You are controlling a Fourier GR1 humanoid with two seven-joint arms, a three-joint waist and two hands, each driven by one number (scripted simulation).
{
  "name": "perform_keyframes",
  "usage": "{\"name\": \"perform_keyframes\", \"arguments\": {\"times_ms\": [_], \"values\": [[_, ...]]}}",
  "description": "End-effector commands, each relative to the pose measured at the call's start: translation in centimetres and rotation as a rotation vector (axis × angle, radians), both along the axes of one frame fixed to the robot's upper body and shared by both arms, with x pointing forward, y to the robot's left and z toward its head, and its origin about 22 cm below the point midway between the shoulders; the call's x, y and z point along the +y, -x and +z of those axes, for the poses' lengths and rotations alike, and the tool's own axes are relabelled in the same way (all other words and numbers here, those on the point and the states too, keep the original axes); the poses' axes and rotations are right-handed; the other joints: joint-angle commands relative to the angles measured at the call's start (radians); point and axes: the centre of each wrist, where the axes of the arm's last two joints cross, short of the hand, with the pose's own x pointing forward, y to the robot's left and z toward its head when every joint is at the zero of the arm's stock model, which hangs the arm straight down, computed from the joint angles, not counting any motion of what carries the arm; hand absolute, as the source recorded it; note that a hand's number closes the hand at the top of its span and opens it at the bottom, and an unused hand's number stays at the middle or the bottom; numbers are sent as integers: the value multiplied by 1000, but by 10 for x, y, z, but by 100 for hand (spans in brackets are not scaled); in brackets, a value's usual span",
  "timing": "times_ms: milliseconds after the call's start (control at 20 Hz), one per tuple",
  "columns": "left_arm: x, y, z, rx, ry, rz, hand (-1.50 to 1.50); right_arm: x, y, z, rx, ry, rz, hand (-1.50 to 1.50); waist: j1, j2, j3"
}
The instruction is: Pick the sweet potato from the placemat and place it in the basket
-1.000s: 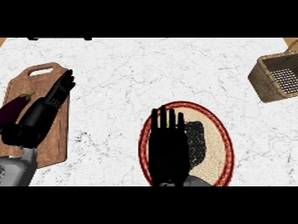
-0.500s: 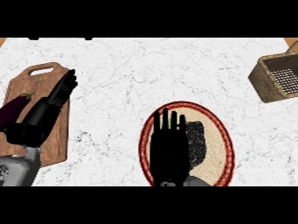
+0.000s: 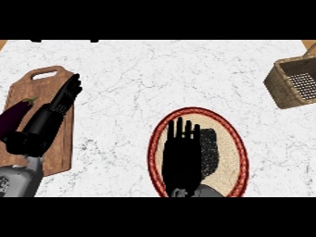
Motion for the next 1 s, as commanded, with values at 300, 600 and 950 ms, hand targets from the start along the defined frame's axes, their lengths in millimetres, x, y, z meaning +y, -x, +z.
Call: {"name": "perform_keyframes", "arguments": {"times_ms": [300,600,950], "values": [[-2,13,-16,12,8,-13,0,-5,-7,-30,65,152,-200,-150,2,1,0],[4,-7,10,16,8,2,0,-19,-13,-24,100,127,-227,-150,-8,0,1],[-4,1,2,11,3,0,0,-20,-5,-44,183,109,-222,150,0,1,1]]}}
